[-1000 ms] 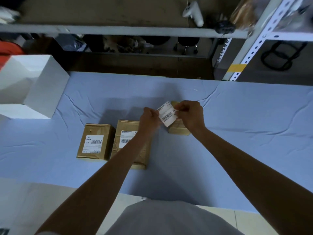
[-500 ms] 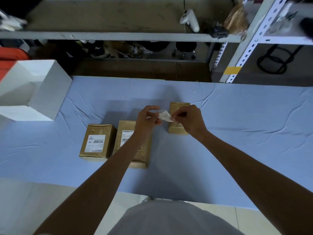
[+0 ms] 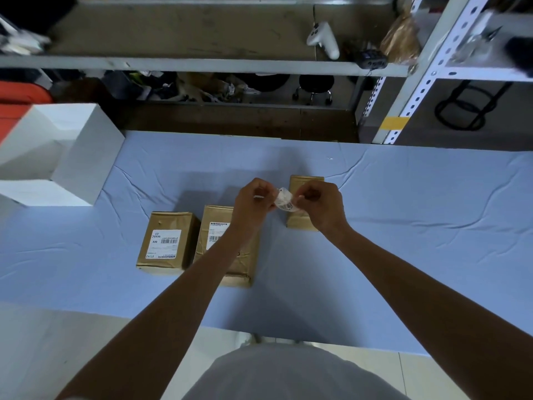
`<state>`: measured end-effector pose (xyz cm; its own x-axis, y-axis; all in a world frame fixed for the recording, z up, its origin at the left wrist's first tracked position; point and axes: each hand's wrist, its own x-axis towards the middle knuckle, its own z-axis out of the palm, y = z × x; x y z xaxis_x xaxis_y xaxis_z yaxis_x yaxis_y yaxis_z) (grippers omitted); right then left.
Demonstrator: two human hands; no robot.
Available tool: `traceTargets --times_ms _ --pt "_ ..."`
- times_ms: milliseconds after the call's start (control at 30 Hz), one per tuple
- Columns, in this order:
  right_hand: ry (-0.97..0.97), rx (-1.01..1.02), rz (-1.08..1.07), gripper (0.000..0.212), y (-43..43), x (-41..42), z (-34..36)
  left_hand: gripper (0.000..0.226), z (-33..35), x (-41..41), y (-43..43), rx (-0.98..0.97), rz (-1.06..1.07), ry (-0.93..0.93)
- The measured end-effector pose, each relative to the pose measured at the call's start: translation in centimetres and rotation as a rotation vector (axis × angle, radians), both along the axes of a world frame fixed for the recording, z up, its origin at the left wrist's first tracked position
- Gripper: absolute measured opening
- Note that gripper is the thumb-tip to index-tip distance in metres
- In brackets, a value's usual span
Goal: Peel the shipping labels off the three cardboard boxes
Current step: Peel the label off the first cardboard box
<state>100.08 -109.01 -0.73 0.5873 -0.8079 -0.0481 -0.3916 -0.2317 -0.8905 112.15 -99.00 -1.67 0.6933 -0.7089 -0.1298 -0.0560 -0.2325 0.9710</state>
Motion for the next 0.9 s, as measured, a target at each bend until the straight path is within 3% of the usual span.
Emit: traceTargets --times_ms 67,233,300,433,533,800,900 --pt "0.007 0.021 -0.010 0.022 0.2 -0.1 -0.1 0.010 0.2 -0.1 0.0 0.005 -0.001 0.023" --pt "-0.030 0.131 -0.085 0.014 0.6 0.1 0.1 0.022 0.6 -0.9 0.0 -0.050 0.018 0.040" --pt "-0.061 0.212 -0.096 0.009 0.6 0.3 0.3 0.017 0.7 -1.3 0.0 -0.072 0.041 0.041" --pt "-0.105 0.270 -0.043 0.022 0.7 0.0 0.5 0.006 0.7 -1.3 0.2 -0.086 0.081 0.088" --pt "-0.134 0.278 -0.019 0.014 0.8 -0.2 0.6 0.006 0.9 -1.2 0.2 -0.050 0.102 0.093" --pt "-0.163 0.228 -0.058 0.013 1.2 0.0 0.7 0.011 1.4 -1.5 0.4 0.065 0.030 -0.128" --pt "-0.190 0.299 -0.110 0.015 1.1 -0.1 0.6 0.016 1.8 -1.7 0.6 0.084 -0.050 -0.184"
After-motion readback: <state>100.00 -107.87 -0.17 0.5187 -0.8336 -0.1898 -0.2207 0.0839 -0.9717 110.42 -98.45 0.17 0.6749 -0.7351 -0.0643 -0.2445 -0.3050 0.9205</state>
